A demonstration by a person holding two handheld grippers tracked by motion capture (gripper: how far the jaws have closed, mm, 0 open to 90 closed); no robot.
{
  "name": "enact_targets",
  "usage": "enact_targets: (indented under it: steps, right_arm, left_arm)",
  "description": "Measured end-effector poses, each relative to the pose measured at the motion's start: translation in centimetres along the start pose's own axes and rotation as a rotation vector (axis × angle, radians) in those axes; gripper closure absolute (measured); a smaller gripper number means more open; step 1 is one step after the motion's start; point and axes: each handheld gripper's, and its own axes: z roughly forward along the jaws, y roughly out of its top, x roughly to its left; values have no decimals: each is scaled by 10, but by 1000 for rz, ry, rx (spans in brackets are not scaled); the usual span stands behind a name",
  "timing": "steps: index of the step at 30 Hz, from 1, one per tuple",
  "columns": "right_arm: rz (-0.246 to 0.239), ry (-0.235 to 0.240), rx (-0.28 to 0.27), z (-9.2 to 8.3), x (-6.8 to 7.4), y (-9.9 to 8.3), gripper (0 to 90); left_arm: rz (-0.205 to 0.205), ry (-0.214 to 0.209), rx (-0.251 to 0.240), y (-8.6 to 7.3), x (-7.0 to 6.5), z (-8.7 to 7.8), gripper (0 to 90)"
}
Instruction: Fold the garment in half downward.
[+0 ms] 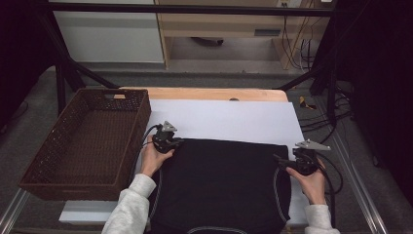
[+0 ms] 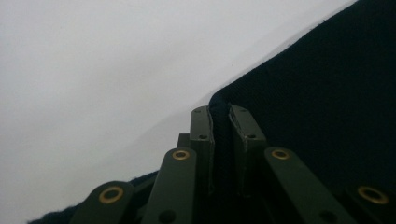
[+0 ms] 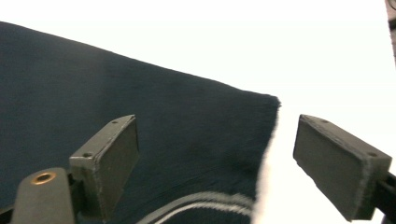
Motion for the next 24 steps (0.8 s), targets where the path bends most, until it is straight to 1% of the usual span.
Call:
enact_targets:
  steps: [1,3,4,5,6,8,10,12,13,14,15,16,18,19,20,21,24]
  right_arm:
    - [1,-7,4,3,-2,1,162]
    - [-5,-20,29,10,-6,3,178]
    - [-1,-27,36,12,-8,3,186]
    - [-1,-29,62,16,-10,5,189]
    - [-4,-16,89,20,-12,6,193]
    - [11,5,77,26,-15,5,238]
    - [27,13,87,33,-18,3,231]
    - [16,11,62,35,-18,1,240]
    - [7,5,60,35,-16,1,261]
    - [-10,3,57,35,-15,0,297]
    - [-12,9,57,34,-14,0,349]
    - [-9,19,60,33,-12,0,422]
    - [3,22,77,31,-10,1,546]
    - [16,31,94,29,-10,3,644]
    - [32,51,110,29,-11,4,728]
    - [41,76,129,28,-11,6,776]
    - [49,89,163,28,-12,11,823]
  left_arm:
    - [-2,0,-1,0,0,0,800]
    - [0,1,0,0,0,0,801]
    - [2,3,1,0,-1,0,801]
    - [4,6,0,0,-1,0,802]
    - [4,6,0,0,-1,0,803]
    - [5,8,1,0,-1,0,804]
    - [16,11,3,0,-2,0,805]
    - [17,12,3,0,-2,0,807]
    - [15,13,4,0,-2,0,808]
    - [12,14,4,0,-2,0,809]
    - [10,17,4,1,-2,-1,810]
    - [7,19,3,1,-3,-1,812]
    - [0,19,4,1,-3,-1,818]
    - [-4,18,3,1,-3,-1,819]
    - [-4,18,7,1,-2,-2,822]
    - [-8,18,12,2,-2,-3,826]
    - [4,35,22,3,-2,-5,832]
